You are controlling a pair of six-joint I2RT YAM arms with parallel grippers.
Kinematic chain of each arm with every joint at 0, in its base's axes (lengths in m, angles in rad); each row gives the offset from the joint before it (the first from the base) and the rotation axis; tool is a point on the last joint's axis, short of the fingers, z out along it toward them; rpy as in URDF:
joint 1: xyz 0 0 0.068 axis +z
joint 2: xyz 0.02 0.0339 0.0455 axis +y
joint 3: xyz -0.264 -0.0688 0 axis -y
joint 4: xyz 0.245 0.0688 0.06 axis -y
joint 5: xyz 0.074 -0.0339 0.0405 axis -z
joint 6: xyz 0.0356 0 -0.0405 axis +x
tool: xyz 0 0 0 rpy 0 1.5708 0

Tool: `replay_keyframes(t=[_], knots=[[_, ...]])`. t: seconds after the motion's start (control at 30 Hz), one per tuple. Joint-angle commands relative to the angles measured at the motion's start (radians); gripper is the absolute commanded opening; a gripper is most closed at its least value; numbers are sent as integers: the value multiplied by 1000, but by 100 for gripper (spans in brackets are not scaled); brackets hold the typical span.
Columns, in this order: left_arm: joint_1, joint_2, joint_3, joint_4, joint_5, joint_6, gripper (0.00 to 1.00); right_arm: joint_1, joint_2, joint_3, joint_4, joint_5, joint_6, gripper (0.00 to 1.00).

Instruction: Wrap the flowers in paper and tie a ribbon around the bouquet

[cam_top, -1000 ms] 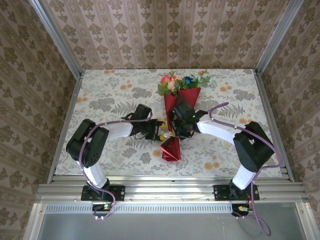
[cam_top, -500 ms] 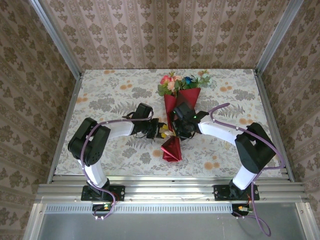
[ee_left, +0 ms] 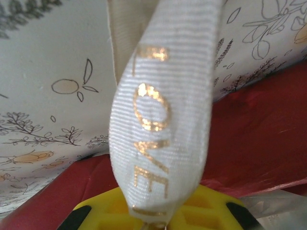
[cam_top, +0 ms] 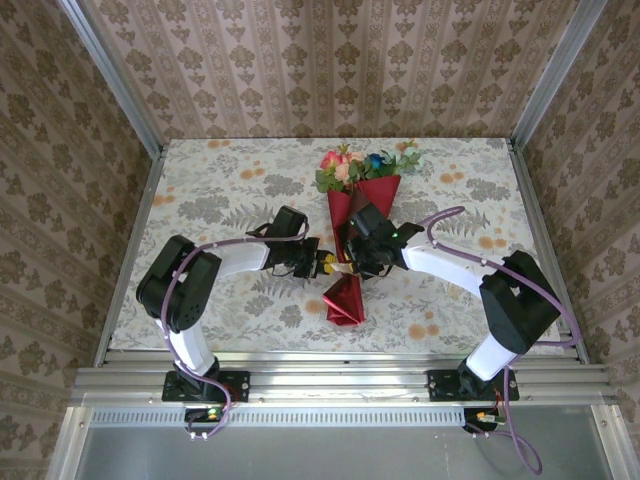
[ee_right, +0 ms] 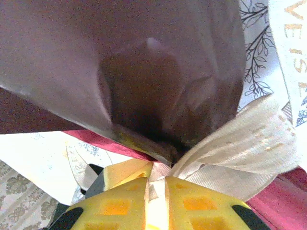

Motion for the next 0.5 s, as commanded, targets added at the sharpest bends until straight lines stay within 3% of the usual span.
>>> replay_keyframes(t=[0.0, 0.13, 0.47], knots=[[-9, -17, 29, -26, 7, 19, 12, -3, -14, -23, -12, 9, 15, 19], [-12, -21, 29, -31, 7, 21, 13, -5, -7, -27, -4, 14, 21, 27], [-17, -29, 25, -34, 3, 27, 12, 1, -35, -26, -50, 13, 17, 29]])
